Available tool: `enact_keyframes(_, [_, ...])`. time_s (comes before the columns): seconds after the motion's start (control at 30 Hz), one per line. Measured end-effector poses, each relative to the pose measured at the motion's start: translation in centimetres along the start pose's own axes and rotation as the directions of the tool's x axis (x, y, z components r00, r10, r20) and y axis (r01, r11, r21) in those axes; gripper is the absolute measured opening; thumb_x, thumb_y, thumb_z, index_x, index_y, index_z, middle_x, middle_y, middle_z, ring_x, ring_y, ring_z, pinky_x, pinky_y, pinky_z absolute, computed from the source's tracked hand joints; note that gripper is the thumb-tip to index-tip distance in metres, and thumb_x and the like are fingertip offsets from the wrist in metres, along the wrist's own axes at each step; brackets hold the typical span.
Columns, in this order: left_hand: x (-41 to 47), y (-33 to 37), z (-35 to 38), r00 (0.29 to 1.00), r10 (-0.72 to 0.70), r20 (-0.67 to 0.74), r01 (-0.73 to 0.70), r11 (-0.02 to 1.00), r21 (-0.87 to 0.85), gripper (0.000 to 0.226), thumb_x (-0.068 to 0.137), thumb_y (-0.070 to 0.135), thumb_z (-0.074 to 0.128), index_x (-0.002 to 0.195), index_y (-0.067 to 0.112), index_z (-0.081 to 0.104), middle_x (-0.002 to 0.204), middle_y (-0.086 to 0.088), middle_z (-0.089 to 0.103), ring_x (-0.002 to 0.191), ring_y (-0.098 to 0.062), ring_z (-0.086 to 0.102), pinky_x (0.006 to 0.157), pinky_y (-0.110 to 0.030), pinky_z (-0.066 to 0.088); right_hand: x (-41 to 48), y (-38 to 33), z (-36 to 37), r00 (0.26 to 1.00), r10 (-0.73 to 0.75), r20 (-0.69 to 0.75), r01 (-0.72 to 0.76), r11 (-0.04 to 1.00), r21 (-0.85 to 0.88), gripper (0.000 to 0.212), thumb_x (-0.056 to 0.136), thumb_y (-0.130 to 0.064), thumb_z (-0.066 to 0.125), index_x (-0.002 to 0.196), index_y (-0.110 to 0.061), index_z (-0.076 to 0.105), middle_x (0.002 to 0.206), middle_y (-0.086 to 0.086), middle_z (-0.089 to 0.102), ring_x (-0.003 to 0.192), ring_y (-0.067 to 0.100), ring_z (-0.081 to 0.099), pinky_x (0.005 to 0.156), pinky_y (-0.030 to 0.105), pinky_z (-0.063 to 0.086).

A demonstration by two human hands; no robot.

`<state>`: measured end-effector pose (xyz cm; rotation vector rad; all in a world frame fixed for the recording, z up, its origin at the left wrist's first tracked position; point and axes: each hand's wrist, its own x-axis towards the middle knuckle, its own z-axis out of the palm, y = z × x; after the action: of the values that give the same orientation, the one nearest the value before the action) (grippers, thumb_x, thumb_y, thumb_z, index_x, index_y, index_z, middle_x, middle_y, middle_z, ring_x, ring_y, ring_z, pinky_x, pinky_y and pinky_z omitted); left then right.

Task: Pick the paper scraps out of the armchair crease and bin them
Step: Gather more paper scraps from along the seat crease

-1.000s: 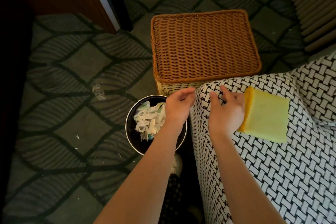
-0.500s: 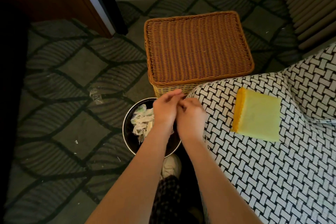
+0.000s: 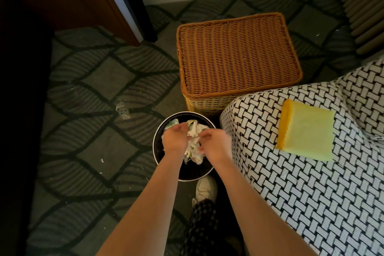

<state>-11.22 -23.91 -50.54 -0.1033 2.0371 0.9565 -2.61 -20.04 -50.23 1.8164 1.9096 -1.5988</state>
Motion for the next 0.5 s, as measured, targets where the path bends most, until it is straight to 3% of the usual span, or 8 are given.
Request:
enact_keyframes(0.07, [-1.6,1.7,1.2,0.997,0.073,0.016,-0.072,0.996,-0.06,0.023,0.094,0.014,0.048,0.108,0.008,0.066,0.093,-0.003,0.066,0.079,-0.019,0.062,0.053,-0.014,0.042,-2.1,-0.6,-1.8,0.954,-0.226,-0.199,0.21,0.973,-0.099,0.024,0.087,-0.004,0.052,0.101,-0.012,0.07,0.096,0.0,0.07,0.082,0.009,0.063,0.075,0.017,0.048])
enact_keyframes(0.13, [-3.2,3.7,3.1,0.988,0.14,0.061,-0.133,0.986,-0.102,0.019,0.093,0.013,0.049,0.097,0.01,0.067,0.076,0.001,0.065,0.063,-0.016,0.058,0.052,-0.017,0.044,-4.4,-0.6,-4.1,0.751,-0.454,-0.479,0.416,0.889,-0.191,0.022,0.081,0.001,0.056,0.092,-0.011,0.071,0.092,0.002,0.07,0.08,0.014,0.064,0.069,0.014,0.045])
enact_keyframes(0.17, [-4.1,4.7,4.0,0.983,0.143,0.118,-0.131,0.985,-0.108,0.017,0.093,0.014,0.05,0.096,0.01,0.067,0.072,0.002,0.063,0.055,-0.013,0.057,0.05,-0.018,0.045,-5.1,0.1,-5.1,0.636,-0.51,-0.579,0.444,0.856,-0.266,0.024,0.075,0.004,0.058,0.089,-0.011,0.071,0.096,0.005,0.069,0.086,0.019,0.062,0.074,0.018,0.046])
enact_keyframes(0.2, [-5.2,5.8,5.1,0.969,0.129,0.209,-0.109,0.989,-0.104,0.016,0.093,0.015,0.051,0.096,0.009,0.066,0.071,0.001,0.062,0.051,-0.01,0.055,0.047,-0.016,0.046,-5.4,1.3,-6.2,0.575,-0.515,-0.636,0.392,0.856,-0.338,0.029,0.07,0.005,0.06,0.09,-0.012,0.071,0.104,0.008,0.067,0.095,0.023,0.059,0.081,0.027,0.047])
enact_keyframes(0.3, [-8.2,8.0,8.0,0.861,-0.002,0.508,-0.057,0.993,0.101,0.018,0.093,0.022,0.052,0.101,0.01,0.062,0.083,-0.003,0.066,0.069,-0.013,0.061,0.062,-0.019,0.053,-5.4,5.8,-9.2,0.701,-0.383,-0.602,0.08,0.881,-0.467,0.051,0.068,-0.006,0.068,0.116,-0.023,0.062,0.135,0.012,0.049,0.125,0.031,0.04,0.102,0.054,0.028])
enact_keyframes(0.37, [-9.7,8.3,10.1,0.8,-0.043,0.598,-0.112,0.969,0.22,0.022,0.093,0.028,0.05,0.102,0.012,0.062,0.095,-0.006,0.067,0.085,-0.017,0.064,0.081,-0.03,0.053,-5.5,7.8,-10.8,0.748,-0.398,-0.53,0.071,0.843,-0.533,0.05,0.078,-0.023,0.057,0.128,-0.026,0.052,0.14,0.011,0.044,0.132,0.031,0.033,0.106,0.056,0.02])
enact_keyframes(0.43, [-11.0,8.4,11.8,0.791,-0.04,0.611,-0.15,0.955,0.257,0.02,0.094,0.027,0.048,0.092,0.012,0.06,0.092,-0.008,0.064,0.084,-0.019,0.062,0.083,-0.033,0.052,-5.4,8.4,-12.1,0.713,-0.499,-0.492,0.2,0.818,-0.54,0.043,0.085,-0.025,0.044,0.127,-0.017,0.051,0.13,0.012,0.055,0.123,0.034,0.049,0.101,0.058,0.035])
enact_keyframes(0.5, [-12.0,8.5,12.8,0.777,0.004,0.629,-0.197,0.951,0.237,0.021,0.095,0.026,0.046,0.095,0.01,0.059,0.086,-0.008,0.063,0.077,-0.019,0.061,0.082,-0.034,0.051,-5.7,7.6,-13.6,0.648,-0.474,-0.596,0.313,0.879,-0.36,0.036,0.089,-0.019,0.043,0.121,-0.008,0.056,0.114,0.012,0.065,0.104,0.03,0.063,0.083,0.047,0.054])
